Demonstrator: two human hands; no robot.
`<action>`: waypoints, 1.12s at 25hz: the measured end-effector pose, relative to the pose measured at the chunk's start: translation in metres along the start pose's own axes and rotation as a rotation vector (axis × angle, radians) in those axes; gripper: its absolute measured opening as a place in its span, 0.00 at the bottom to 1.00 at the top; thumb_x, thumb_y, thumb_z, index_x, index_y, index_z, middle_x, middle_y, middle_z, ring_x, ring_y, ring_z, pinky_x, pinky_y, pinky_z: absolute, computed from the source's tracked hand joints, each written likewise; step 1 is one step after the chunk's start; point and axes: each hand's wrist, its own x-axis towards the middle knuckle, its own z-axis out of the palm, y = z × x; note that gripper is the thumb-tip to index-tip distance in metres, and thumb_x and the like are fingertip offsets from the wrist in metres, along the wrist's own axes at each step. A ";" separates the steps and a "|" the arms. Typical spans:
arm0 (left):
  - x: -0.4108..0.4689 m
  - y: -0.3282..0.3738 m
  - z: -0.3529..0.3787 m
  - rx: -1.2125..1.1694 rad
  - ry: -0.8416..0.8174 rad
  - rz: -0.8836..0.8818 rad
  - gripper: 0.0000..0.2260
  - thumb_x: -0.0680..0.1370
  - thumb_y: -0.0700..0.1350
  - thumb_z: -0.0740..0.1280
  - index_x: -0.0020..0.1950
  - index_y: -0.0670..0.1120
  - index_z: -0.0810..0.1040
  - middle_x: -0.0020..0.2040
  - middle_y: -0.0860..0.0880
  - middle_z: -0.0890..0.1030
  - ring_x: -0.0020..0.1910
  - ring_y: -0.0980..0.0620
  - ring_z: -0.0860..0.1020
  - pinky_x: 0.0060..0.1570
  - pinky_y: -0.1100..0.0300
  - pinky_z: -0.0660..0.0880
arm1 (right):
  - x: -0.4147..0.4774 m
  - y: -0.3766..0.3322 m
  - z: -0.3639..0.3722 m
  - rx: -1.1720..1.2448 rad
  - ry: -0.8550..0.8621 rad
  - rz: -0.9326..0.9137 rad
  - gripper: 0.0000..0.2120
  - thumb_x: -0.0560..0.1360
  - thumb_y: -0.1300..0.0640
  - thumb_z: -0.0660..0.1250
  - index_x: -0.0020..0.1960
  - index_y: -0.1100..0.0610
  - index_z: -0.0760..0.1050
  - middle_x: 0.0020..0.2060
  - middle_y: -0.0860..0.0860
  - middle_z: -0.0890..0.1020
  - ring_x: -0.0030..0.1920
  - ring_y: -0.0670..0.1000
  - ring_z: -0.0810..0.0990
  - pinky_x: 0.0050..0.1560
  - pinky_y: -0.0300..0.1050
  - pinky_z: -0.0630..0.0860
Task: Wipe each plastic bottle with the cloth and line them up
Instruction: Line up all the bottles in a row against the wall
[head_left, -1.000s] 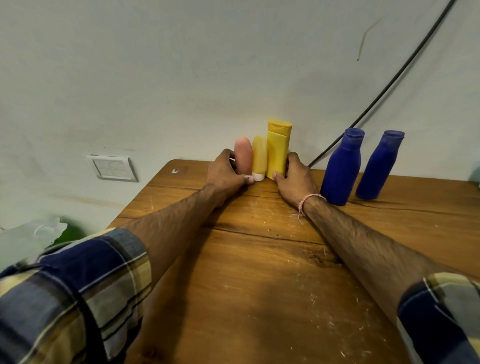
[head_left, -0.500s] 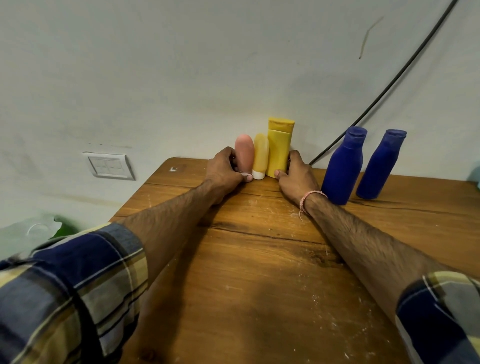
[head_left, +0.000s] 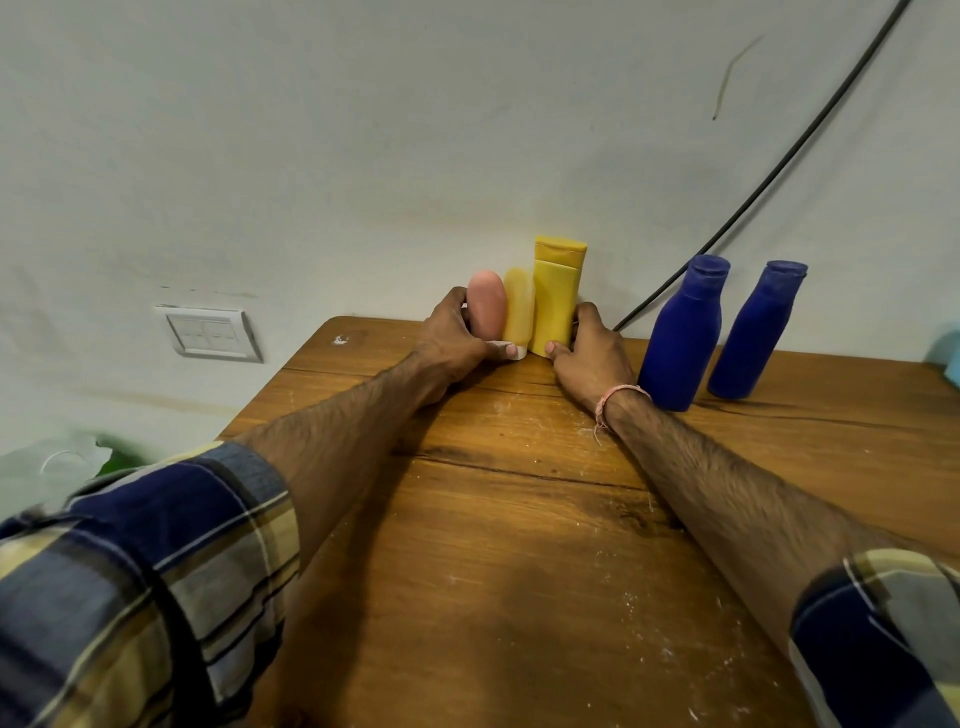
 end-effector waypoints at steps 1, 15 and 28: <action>0.000 0.001 0.001 0.003 0.003 0.004 0.41 0.60 0.49 0.86 0.68 0.48 0.71 0.61 0.49 0.79 0.57 0.49 0.79 0.55 0.54 0.80 | 0.000 0.000 0.000 0.004 0.002 0.000 0.25 0.79 0.54 0.67 0.72 0.56 0.62 0.65 0.57 0.76 0.63 0.59 0.77 0.60 0.52 0.75; -0.011 0.001 -0.005 -0.035 -0.005 0.009 0.43 0.63 0.49 0.85 0.71 0.49 0.67 0.65 0.47 0.77 0.60 0.48 0.78 0.59 0.52 0.80 | -0.091 -0.003 -0.026 0.252 0.271 0.007 0.24 0.73 0.60 0.73 0.64 0.52 0.67 0.60 0.49 0.75 0.57 0.49 0.78 0.55 0.44 0.79; -0.009 -0.001 -0.003 0.046 0.008 0.010 0.36 0.66 0.40 0.83 0.69 0.47 0.68 0.60 0.49 0.77 0.58 0.48 0.78 0.57 0.53 0.79 | -0.041 0.033 -0.049 0.244 0.304 0.179 0.23 0.74 0.57 0.73 0.65 0.55 0.68 0.60 0.54 0.79 0.59 0.53 0.79 0.53 0.43 0.74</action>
